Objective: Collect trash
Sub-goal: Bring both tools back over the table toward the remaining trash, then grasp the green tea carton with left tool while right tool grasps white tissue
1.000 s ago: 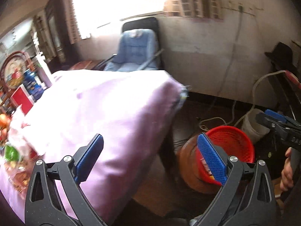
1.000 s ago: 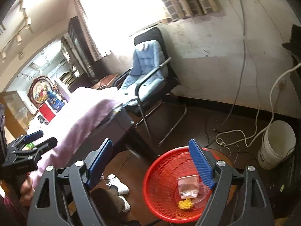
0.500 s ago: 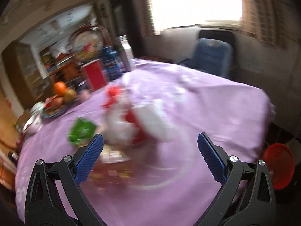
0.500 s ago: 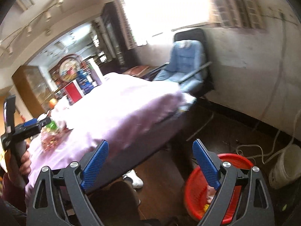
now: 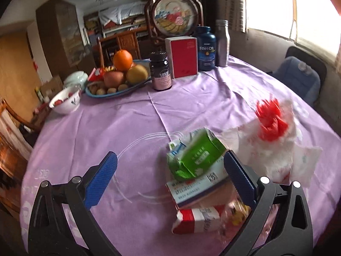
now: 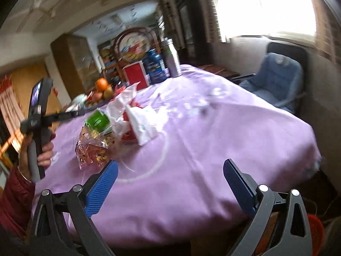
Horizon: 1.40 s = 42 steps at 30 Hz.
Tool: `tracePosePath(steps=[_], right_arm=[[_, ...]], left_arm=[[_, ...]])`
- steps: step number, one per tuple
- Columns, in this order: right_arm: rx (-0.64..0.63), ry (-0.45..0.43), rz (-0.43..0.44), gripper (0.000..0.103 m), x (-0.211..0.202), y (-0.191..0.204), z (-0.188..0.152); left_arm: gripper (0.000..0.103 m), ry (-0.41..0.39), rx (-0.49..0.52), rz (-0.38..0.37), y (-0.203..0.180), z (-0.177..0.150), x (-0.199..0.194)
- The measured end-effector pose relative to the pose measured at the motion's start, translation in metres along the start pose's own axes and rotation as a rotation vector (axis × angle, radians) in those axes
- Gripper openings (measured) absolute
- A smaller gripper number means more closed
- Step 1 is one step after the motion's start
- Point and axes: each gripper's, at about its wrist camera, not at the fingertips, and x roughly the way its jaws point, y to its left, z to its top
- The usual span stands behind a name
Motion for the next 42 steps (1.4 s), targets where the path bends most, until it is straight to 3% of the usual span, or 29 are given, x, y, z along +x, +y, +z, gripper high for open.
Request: tracePosePath(steps=[4,11,15,18,24,27,34,37,42], right_arm=[[-0.077,0.026,0.001,0.097,0.034,0.032,0.017],[-0.129,0.016,-0.088,0.097,0.079,0.051,0.039],[-0.122,0.075,-0.06,0.097,0.1,0.052,0.034],[-0.109,0.073,-0.028,0.097,0.104,0.052,0.035],[0.041,0.168,0.055,0.097,0.119,0.026,0.033],[0.085,0.179,0.083,0.097,0.123,0.02,0.032],[0.068,0.158,0.084,0.097,0.12,0.026,0.03],[0.036,0.155,0.072,0.097,0.119,0.03,0.031],[0.005,0.151,0.059,0.097,0.117,0.034,0.031]], left_arm=[[0.096,0.026,-0.072,-0.063,0.008,0.017,0.02],[0.096,0.063,-0.044,-0.07,-0.003,0.024,0.059],[0.097,0.115,-0.037,-0.083,0.0,0.016,0.082],[0.097,0.108,-0.039,-0.116,0.004,0.014,0.082],[0.097,0.119,-0.021,-0.032,0.014,0.009,0.087],[0.097,0.138,-0.075,-0.045,0.034,0.005,0.084],[0.097,0.063,-0.137,0.139,0.09,-0.018,0.05],[0.097,0.046,-0.157,0.127,0.096,-0.023,0.042],[0.097,-0.031,-0.15,0.03,0.074,-0.018,0.023]])
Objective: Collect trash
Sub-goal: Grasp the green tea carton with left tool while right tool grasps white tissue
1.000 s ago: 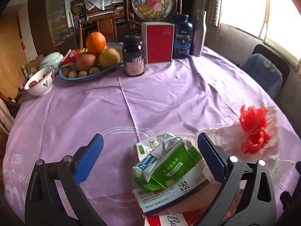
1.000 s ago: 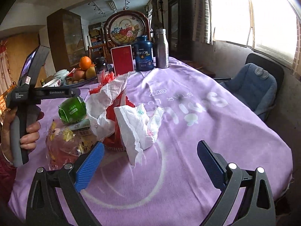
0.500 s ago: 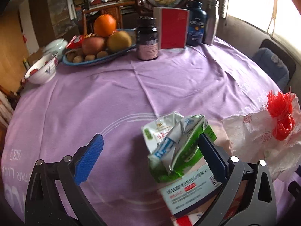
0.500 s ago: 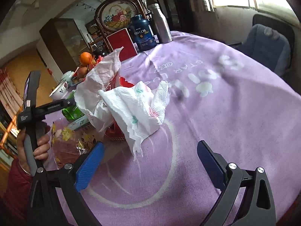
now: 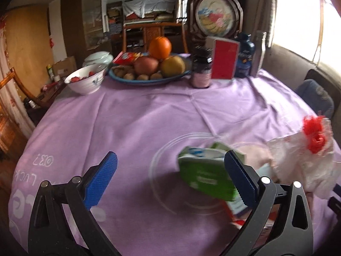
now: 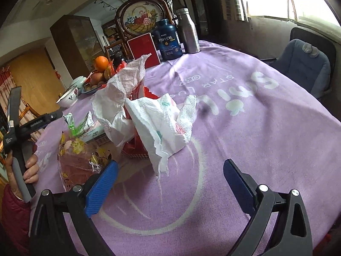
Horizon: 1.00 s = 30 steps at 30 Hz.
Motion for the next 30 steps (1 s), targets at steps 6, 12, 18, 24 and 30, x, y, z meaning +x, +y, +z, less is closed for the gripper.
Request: tracePosePath(steps=[6,12,18,24,30], right_arm=[[0.01,0.0,0.003,0.097,-0.001,0.0,-0.001],[-0.008,0.005,0.001,0.097,0.0,0.002,0.0],[-0.023,0.039,0.005,0.097,0.006,0.005,0.002],[-0.051,0.038,-0.003,0.097,0.005,0.009,0.0],[-0.032,0.051,-0.002,0.097,0.007,0.006,0.001]], left_arm=[[0.097,0.009,0.136,-0.009,-0.035,-0.006,0.008],[0.097,0.102,0.182,-0.058,-0.029,-0.019,0.04],[0.097,0.104,0.226,-0.118,-0.026,-0.015,0.054],[0.089,0.126,0.173,-0.235,-0.018,-0.011,0.058],[0.063,0.098,0.142,-0.222,-0.016,-0.011,0.04]])
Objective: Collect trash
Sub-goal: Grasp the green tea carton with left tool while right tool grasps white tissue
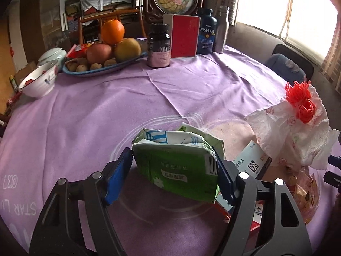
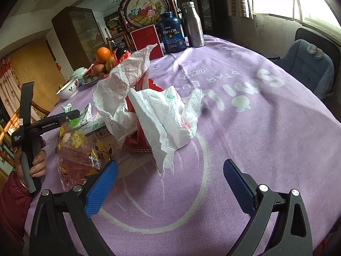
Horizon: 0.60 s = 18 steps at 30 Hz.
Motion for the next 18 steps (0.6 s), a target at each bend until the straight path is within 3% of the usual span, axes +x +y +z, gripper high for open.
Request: tracePosePath(steps=[3,5,8,10,14,16,18], right_arm=[[-0.001,-0.001,-0.003,0.097,0.0,0.0,0.0],[-0.002,-0.002,-0.002,0.097,0.0,0.0,0.0],[-0.007,0.005,-0.004,0.097,0.001,0.0,0.001],[-0.011,0.006,-0.008,0.097,0.001,0.001,0.001],[-0.005,0.001,-0.018,0.097,0.0,0.001,0.001],[0.0,0.009,-0.018,0.097,0.001,0.0,0.001],[-0.001,0.021,-0.02,0.097,0.003,0.001,0.002]], left_arm=[[0.05,-0.021,0.012,0.023,-0.001,-0.007,-0.023],[0.051,-0.05,0.021,0.055,0.004,-0.02,-0.041],[0.058,-0.042,0.028,0.075,0.014,-0.037,-0.053],[0.077,-0.02,0.02,0.106,0.019,-0.046,-0.054],[0.087,-0.065,0.001,0.08,0.018,-0.042,-0.062],[0.096,-0.091,-0.018,0.077,0.012,-0.038,-0.066],[0.096,-0.083,-0.001,0.068,0.001,-0.03,-0.064]])
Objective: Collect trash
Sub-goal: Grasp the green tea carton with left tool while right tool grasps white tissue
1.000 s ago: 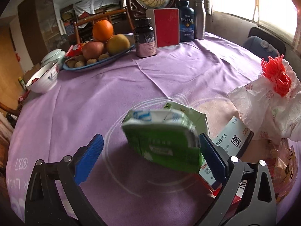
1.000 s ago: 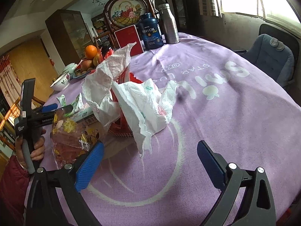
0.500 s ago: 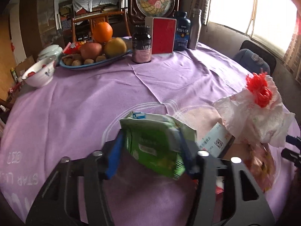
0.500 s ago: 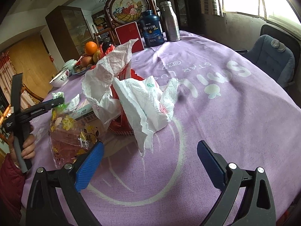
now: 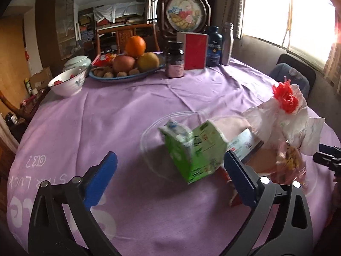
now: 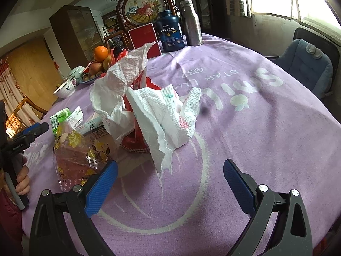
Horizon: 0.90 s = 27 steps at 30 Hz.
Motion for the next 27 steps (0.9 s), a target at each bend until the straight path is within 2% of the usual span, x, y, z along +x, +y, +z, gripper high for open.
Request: tracePosePath(steps=[2,5,9,10,11,12,15,19,23,25,27], right_arm=[[-0.006,0.0,-0.009,0.097,0.0,0.001,0.0],[-0.011,-0.008,-0.017,0.097,-0.001,0.002,0.0],[0.004,-0.014,-0.008,0.097,-0.002,-0.001,-0.001],[0.008,-0.013,-0.002,0.097,-0.002,-0.002,-0.001],[0.013,-0.011,0.006,0.097,-0.001,-0.003,-0.001],[0.014,-0.01,0.01,0.097,-0.001,-0.003,-0.001],[0.015,-0.015,0.017,0.097,-0.002,-0.003,-0.001],[0.013,-0.018,0.016,0.097,-0.002,-0.003,-0.001],[0.019,-0.021,0.013,0.097,-0.002,-0.003,-0.001],[0.023,-0.025,0.011,0.097,-0.003,-0.004,-0.002],[0.026,-0.029,0.011,0.097,-0.004,-0.004,-0.002]], left_arm=[[0.096,0.016,0.03,0.001,-0.015,0.01,0.006],[0.096,0.091,0.072,0.05,-0.038,0.025,0.029],[0.094,0.125,0.071,0.068,-0.038,0.024,0.052],[0.083,0.128,0.063,0.069,-0.033,0.022,0.054],[0.078,0.136,0.051,0.049,-0.027,0.019,0.055],[0.067,0.142,0.041,0.03,-0.023,0.016,0.054],[0.064,0.115,0.018,0.022,-0.007,0.005,0.04],[0.064,0.099,-0.008,0.041,0.013,-0.016,0.021],[0.066,0.108,-0.033,0.054,0.019,-0.017,0.018],[0.078,0.127,-0.038,0.063,0.019,-0.017,0.024],[0.082,0.162,-0.036,0.075,0.02,-0.019,0.033]])
